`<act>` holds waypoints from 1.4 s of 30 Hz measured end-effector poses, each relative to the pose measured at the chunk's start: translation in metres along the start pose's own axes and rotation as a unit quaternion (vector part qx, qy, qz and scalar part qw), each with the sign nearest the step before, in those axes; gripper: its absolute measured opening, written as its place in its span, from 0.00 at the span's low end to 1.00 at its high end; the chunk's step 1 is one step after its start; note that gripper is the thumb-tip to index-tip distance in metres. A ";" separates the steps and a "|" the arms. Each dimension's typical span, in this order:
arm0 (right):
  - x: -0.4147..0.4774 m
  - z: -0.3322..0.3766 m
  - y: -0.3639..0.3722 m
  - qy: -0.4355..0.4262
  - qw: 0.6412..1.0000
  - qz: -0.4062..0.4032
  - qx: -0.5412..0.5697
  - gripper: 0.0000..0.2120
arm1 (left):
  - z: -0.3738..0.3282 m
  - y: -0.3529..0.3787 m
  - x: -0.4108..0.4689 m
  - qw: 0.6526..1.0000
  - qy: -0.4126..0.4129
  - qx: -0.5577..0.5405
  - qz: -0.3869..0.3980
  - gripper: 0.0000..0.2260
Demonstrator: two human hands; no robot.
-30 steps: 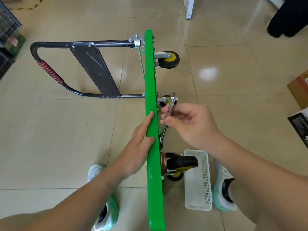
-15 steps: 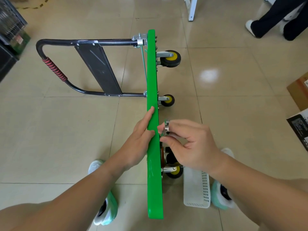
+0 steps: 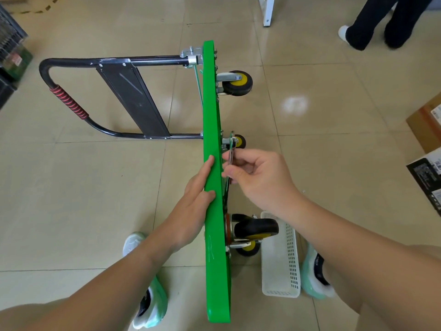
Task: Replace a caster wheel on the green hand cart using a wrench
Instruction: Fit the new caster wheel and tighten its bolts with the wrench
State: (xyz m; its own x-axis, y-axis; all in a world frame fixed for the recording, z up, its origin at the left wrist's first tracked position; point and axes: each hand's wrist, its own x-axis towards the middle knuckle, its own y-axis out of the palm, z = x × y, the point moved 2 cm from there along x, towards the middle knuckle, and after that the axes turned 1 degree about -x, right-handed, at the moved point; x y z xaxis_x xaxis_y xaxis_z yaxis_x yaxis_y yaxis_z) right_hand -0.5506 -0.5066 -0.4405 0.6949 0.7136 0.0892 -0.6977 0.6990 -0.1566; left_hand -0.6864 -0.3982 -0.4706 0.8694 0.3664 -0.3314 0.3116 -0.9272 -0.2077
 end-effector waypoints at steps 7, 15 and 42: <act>0.028 -0.017 0.001 0.157 0.987 -0.005 0.022 0.10 | -0.001 0.001 0.001 0.999 0.007 0.040 -0.004 0.32; 0.052 -0.053 0.004 0.415 0.903 0.015 0.115 0.09 | 0.001 -0.002 0.003 0.999 0.009 0.044 0.005 0.33; -0.044 0.018 -0.010 -0.223 0.969 0.017 -0.102 0.10 | 0.002 0.003 0.003 0.999 0.025 0.039 -0.022 0.30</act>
State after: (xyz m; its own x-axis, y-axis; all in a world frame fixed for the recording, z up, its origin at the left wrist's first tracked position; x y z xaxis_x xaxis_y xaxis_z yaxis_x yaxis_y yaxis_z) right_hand -0.5771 -0.5439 -0.4248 0.4960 0.7169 0.4899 -0.6384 0.6836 -0.3539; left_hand -0.6839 -0.3997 -0.4737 0.8744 0.4001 -0.2746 0.3202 -0.9009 -0.2931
